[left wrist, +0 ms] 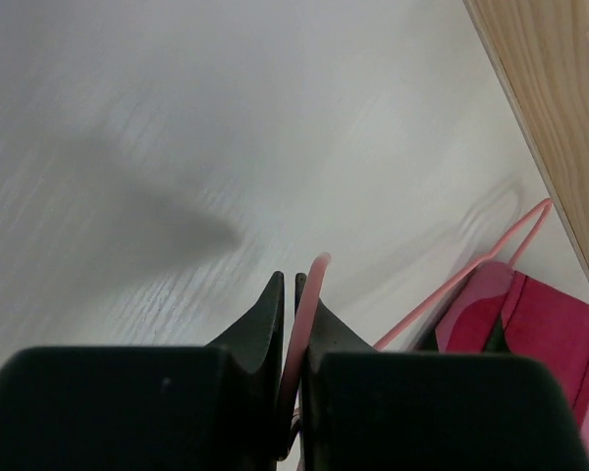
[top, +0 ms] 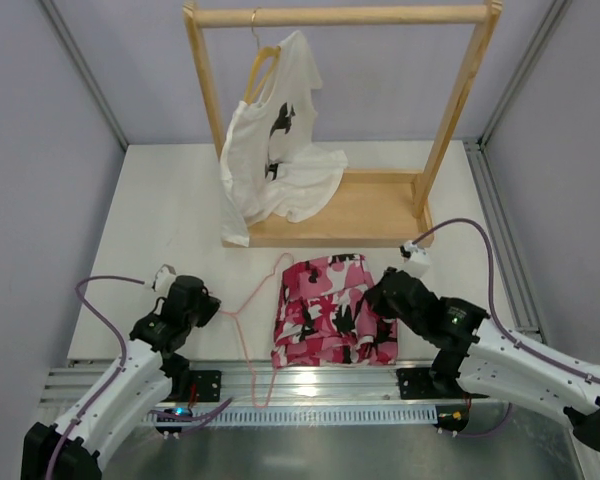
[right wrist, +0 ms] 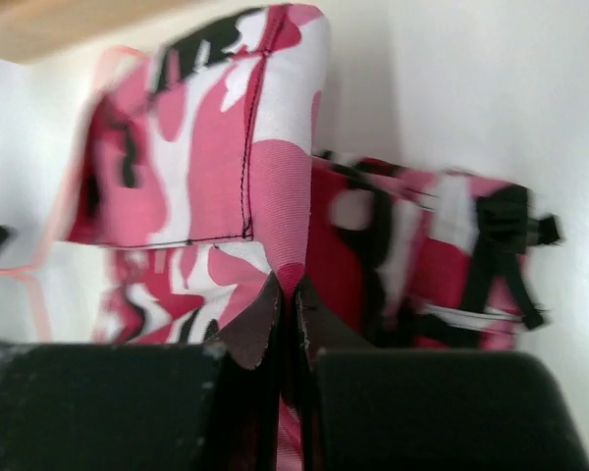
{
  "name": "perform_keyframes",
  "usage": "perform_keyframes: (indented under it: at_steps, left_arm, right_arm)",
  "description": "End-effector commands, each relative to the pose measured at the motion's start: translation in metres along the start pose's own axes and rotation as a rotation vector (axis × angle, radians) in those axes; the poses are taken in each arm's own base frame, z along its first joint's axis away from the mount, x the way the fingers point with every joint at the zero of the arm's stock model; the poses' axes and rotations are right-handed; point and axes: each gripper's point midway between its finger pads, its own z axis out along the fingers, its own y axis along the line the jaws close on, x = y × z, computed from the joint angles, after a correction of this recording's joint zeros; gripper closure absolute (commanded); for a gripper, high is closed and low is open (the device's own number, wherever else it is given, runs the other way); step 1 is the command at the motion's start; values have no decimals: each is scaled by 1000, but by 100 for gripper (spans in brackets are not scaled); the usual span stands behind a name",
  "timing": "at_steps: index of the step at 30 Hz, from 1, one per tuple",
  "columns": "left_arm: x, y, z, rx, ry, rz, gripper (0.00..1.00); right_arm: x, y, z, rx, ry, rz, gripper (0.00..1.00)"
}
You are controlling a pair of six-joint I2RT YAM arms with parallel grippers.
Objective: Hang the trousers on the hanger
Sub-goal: Place trousers on hanger
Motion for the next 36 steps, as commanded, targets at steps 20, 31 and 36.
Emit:
perform_keyframes:
  at_steps: [20, 31, 36]
  left_arm:
    - [-20, 36, -4, -139, -126, 28, 100]
    - [-10, 2, -2, 40, -74, -1, 100]
    - [-11, 2, -3, 42, -71, 48, 100]
  right_arm:
    - [71, -59, 58, -12, -3, 39, 96]
    - [47, -12, 59, -60, 72, -78, 76]
    - [13, -4, 2, -83, 78, -170, 54]
